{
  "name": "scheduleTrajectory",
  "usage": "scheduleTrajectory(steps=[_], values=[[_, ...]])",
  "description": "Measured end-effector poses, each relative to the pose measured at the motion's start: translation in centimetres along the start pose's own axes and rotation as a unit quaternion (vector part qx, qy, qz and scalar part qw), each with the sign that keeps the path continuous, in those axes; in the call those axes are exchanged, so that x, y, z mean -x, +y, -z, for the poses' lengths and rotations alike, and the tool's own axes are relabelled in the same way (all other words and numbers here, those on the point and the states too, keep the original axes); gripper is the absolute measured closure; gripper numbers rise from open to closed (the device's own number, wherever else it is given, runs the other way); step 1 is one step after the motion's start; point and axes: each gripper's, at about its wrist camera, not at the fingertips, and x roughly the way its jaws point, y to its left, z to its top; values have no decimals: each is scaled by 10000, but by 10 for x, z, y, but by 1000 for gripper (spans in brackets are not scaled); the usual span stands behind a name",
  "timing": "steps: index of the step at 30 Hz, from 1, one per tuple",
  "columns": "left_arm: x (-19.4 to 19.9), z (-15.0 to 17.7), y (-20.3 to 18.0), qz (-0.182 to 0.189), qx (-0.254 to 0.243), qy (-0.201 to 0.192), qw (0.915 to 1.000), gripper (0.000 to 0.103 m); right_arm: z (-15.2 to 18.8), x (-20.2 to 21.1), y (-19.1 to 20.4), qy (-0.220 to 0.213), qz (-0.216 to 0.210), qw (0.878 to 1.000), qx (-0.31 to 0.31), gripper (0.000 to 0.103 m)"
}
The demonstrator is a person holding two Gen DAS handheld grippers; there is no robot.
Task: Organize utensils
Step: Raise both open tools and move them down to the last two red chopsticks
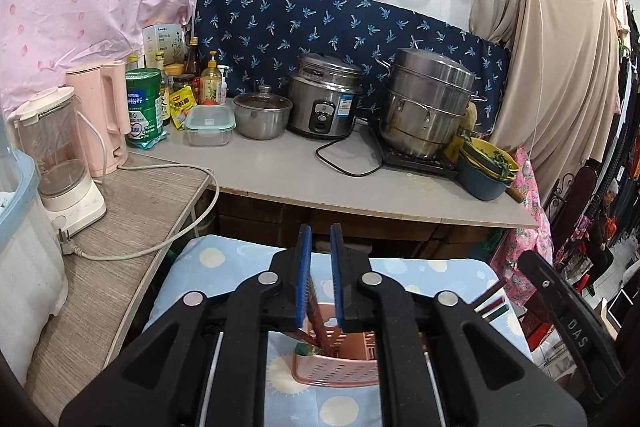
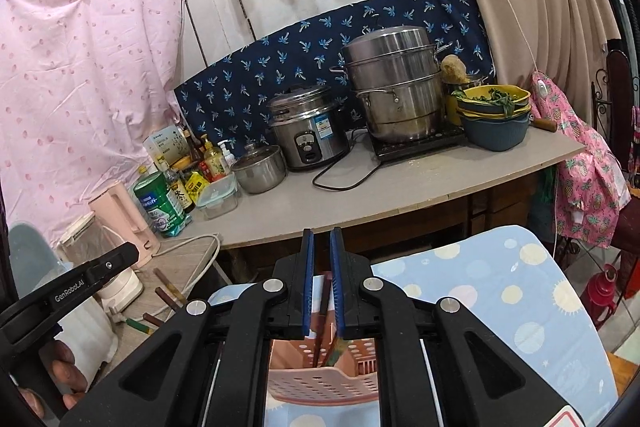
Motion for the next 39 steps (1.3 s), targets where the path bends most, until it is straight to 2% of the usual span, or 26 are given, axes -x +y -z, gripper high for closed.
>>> scheduleTrajectory(steps=[2,9,19,39], values=[[0,1,2,-39,30,-10,10000,80,1,2,-1,-8,-17,10000,-18,92],[11,8,5,-107,20,-26,9999,74,5,16,0,-35,-35,10000,72,92],[39,25,2,-231,-165,-16,9996,73,22,48,12,-24,-85,9994,343,91],[107,97,3,-421,-566,301,9971,73,88,140,37,47,-102,9954,950,88]])
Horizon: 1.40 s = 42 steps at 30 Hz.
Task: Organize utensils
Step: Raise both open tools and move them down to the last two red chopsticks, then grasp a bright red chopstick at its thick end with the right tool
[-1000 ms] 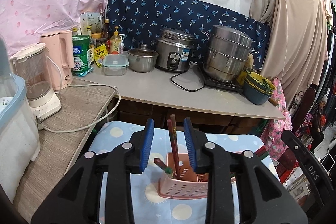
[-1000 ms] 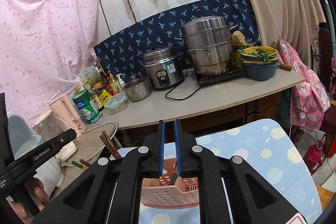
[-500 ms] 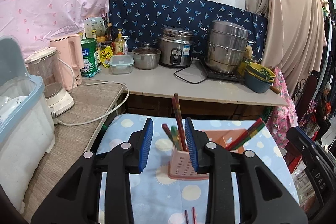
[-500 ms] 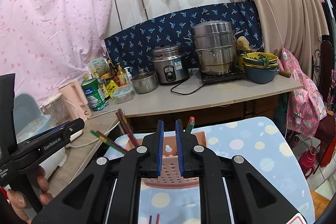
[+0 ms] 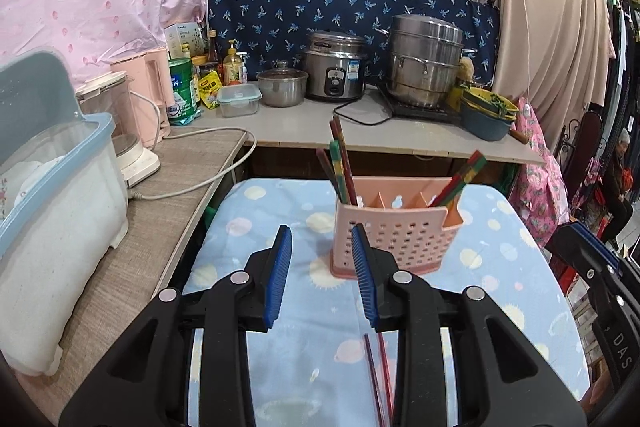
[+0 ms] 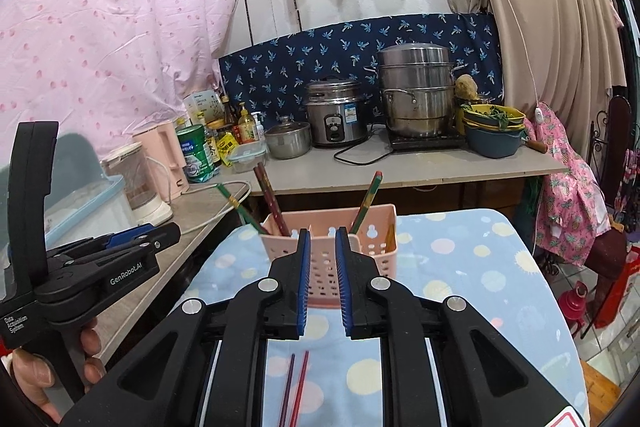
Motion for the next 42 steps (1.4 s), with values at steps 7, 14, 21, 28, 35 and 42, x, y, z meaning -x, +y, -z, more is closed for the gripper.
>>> scheduleTrajectory(steps=[7,14,21,28,35,42], values=[[13,36,0,-117,-130,226,9996,73,33,24,7,186,-44,9998,25,84],[18,78,-3,-163,-281,535,9980,73,74,41,14,521,-37,9986,83,84],[20,112,-5,-162,-329,805,9961,73,109,51,14,818,-5,9966,-9,84],[18,143,-6,-167,-373,1068,9934,73,139,51,12,1097,45,9939,-108,84],[14,165,-6,-177,-402,1310,9904,73,169,49,11,1371,48,9904,-173,84],[9,184,-6,-166,-400,1514,9875,73,191,44,18,1610,-48,9866,-265,84]])
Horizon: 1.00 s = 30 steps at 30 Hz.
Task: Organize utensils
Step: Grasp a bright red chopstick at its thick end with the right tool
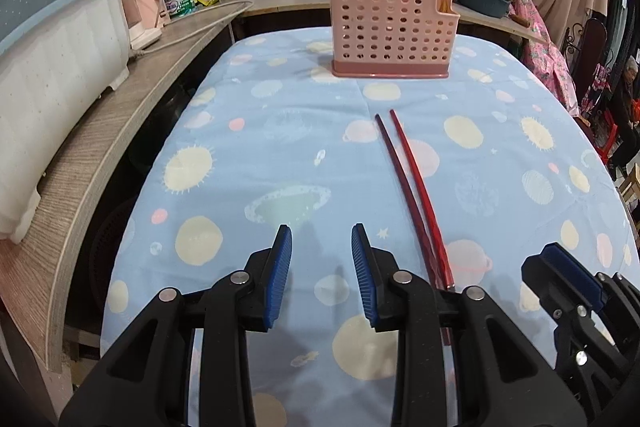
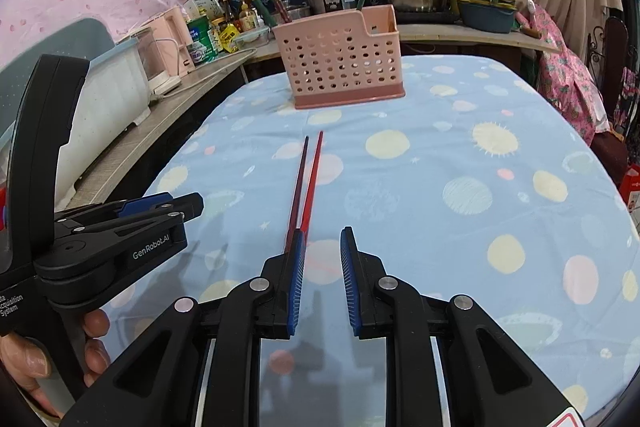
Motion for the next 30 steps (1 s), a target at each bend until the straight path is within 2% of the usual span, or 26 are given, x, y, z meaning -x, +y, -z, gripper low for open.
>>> scheduleTrajectory(steps=[18,30], values=[[-15,20,13,-10,159,286,9995,73,30,-41,16,555,-103,9984,40,84],[-16,20,13,6,175,299,9994,73,31,-43,10,553,38,9984,61,86]])
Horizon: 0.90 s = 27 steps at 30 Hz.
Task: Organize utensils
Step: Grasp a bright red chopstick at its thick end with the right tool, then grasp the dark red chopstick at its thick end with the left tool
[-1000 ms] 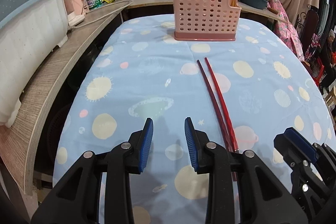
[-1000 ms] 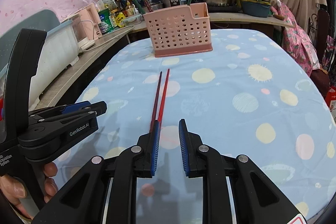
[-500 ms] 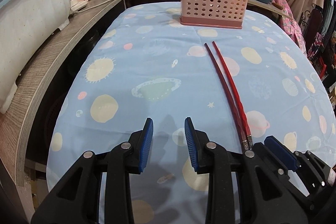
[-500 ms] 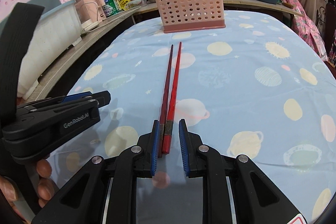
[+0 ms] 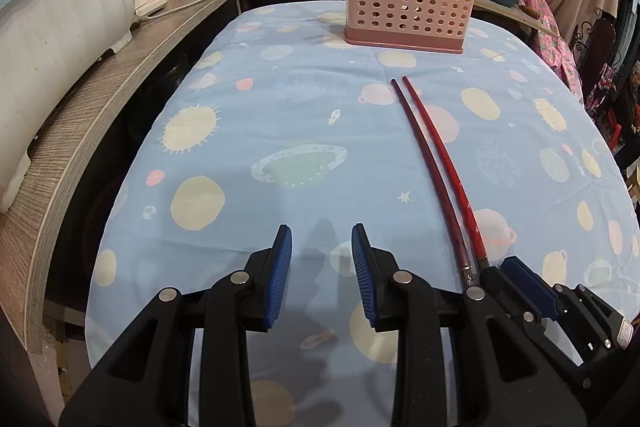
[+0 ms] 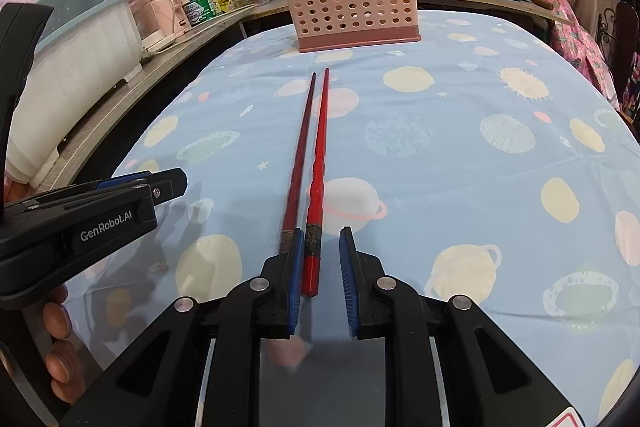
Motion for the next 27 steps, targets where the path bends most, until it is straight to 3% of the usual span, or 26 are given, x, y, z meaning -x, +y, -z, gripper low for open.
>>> scheduleTrajectory(steps=[5,9,11,18,20,27], values=[[1,-1,-2,21,-22,1,10000,73,2,-1,-1,-21,123,9999,37,96],[2,0,-8,76,-66,6,9999,73,3,3,-12,-52,194,9997,-100,96],[2,0,-11,114,-100,9,9999,64,4,6,-19,-61,228,9996,-180,96],[2,4,-35,380,-223,80,9990,56,9,19,-46,-60,340,9982,-488,96],[2,5,-43,402,-264,93,9988,47,11,22,-51,-60,334,9978,-561,96],[-8,10,-67,443,-429,241,9978,45,16,27,-58,-62,320,9974,-641,96]])
